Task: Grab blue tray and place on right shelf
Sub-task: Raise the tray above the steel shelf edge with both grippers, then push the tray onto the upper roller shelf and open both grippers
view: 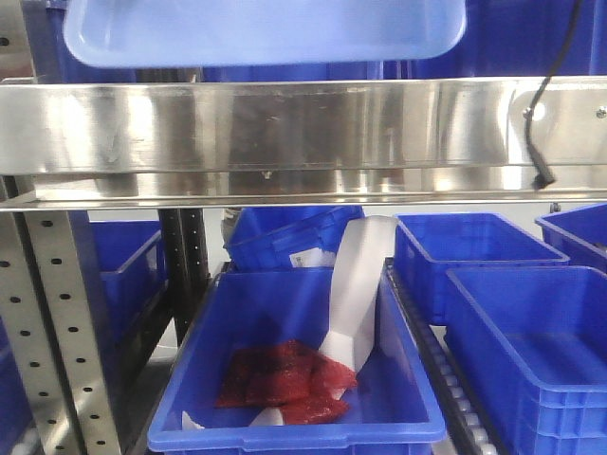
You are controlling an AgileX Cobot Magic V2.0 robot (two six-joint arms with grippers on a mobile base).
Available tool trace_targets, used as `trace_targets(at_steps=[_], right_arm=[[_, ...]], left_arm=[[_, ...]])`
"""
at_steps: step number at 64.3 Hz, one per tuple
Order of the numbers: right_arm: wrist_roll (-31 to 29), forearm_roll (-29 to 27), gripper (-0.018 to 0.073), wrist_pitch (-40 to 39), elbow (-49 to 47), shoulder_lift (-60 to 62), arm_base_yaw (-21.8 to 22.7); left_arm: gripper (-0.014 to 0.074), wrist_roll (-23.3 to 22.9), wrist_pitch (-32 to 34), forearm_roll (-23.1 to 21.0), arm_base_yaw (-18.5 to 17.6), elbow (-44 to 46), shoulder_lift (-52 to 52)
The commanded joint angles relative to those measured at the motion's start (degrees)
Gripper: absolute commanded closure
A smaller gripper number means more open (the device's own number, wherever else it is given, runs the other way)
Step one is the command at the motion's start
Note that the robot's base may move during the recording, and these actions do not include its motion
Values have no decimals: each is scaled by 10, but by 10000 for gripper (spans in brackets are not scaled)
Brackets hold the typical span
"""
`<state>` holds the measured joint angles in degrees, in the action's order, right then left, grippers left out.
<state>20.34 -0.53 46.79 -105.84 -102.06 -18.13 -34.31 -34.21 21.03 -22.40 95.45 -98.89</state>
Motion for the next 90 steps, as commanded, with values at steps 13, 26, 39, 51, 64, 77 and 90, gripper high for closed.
trace_targets(at_steps=[13,26,39,51,64,77,90], right_arm=[[-6,-35,411,-54,-25,4,11],[-6,-35,410,-39,-25,-17,17],[-6,-33,409,-50,-25,-25,20],[-6,-31,324,-52,-25,-28,40],[-6,-30,118,-47,-25,-30,57],[-6,-8,115,-32,-25,-34,57],[-6,-6,115,-30,-25,-37,57]], left_arm=[[645,-26,53,-5,14,26,-2],[636,-26,42,-5,30,26,-5],[453,-26,42,-5,47,26,-11],[265,-26,27,-5,52,26,-28],[258,-26,16,-6,52,26,-38],[258,-26,16,-3,52,26,-38],[259,-26,16,-1,52,26,-38]])
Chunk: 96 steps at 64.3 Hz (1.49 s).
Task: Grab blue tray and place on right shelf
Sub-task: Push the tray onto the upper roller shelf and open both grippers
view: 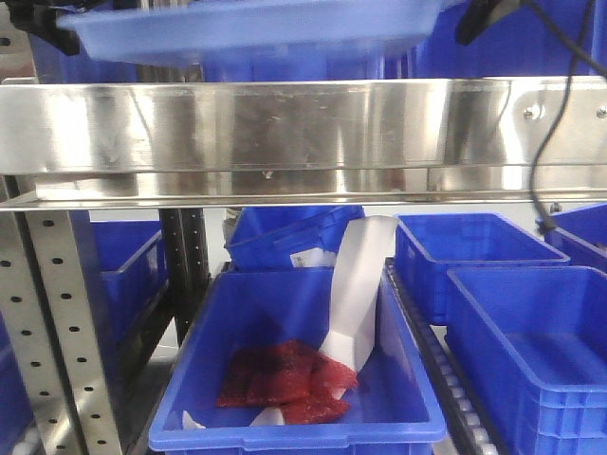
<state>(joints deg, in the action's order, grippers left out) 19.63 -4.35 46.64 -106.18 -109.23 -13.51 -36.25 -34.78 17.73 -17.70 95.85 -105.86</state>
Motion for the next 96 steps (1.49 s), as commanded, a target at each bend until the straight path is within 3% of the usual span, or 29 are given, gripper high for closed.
trace_targets(at_steps=[1,37,52,59,68,73,84,96], right_arm=[[1,34,115,-28,-21,35,11],[2,35,115,-42,-21,35,10],[2,35,125,-42,-21,35,10],[2,31,230,-35,-21,35,9],[2,12,535,-46,-21,35,9],[2,12,515,-56,-21,36,9],[1,1,517,-47,-22,77,3],[-4,2,517,-79,3,146,-35]], left_arm=[[258,-7,22,32,6,22,32],[271,-7,54,-15,4,22,32],[272,-7,56,-14,4,22,32],[353,-7,56,-14,4,22,33],[569,-7,70,-14,4,22,32],[645,-7,73,-15,4,22,31],[645,31,-22,-19,-8,61,82],[645,38,-7,-13,-33,29,148]])
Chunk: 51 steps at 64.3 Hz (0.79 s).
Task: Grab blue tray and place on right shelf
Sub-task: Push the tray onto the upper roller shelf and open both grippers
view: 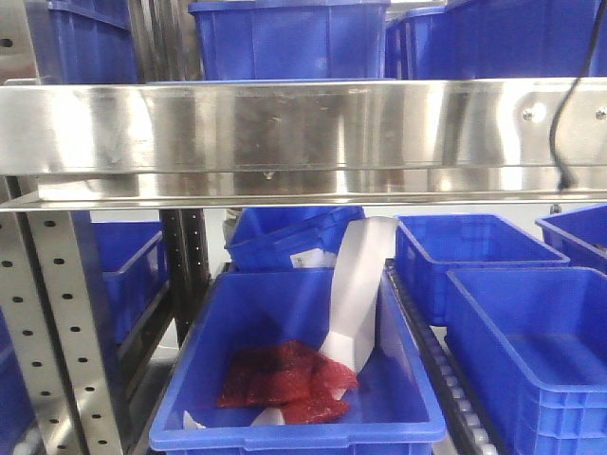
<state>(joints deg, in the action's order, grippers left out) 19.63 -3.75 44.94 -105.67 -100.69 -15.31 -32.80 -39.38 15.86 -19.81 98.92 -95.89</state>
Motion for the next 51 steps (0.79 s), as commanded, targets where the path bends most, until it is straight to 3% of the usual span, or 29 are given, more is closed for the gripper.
trace_targets(at_steps=[1,16,28,51], right_arm=[[-7,-2,517,-74,8,67,-21],[-52,25,517,-276,268,229,-88],[-114,49,517,-368,453,369,-94],[-127,93,517,-409,674,630,-94]], left_arm=[[645,4,48,6,-15,-14,57],[645,3,281,-13,-27,-266,225],[645,3,466,81,-27,-480,375],[645,3,488,81,-27,-757,665]])
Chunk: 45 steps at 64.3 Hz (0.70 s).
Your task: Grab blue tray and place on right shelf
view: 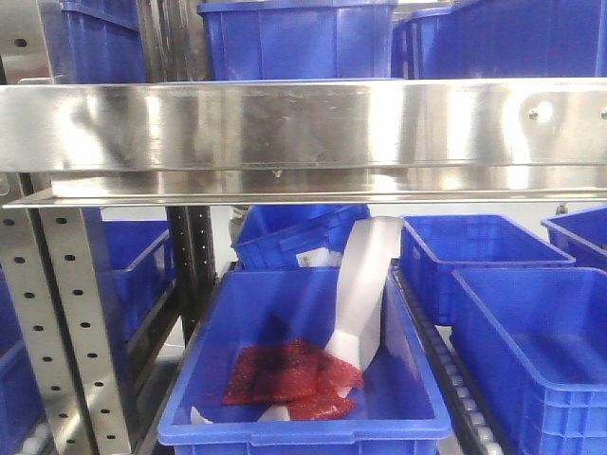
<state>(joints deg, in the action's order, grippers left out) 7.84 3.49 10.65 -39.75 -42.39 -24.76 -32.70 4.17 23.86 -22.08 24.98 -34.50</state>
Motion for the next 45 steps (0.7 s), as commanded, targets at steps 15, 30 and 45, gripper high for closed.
trace_targets(at_steps=[15,30,45], right_arm=[[-9,49,517,-68,128,203,0],[-9,49,517,-68,144,249,0],[-9,49,517,-68,144,249,0]], left_arm=[[645,2,52,1,-4,-109,215],[645,2,55,1,-4,-123,258],[645,2,55,1,-4,-123,258]])
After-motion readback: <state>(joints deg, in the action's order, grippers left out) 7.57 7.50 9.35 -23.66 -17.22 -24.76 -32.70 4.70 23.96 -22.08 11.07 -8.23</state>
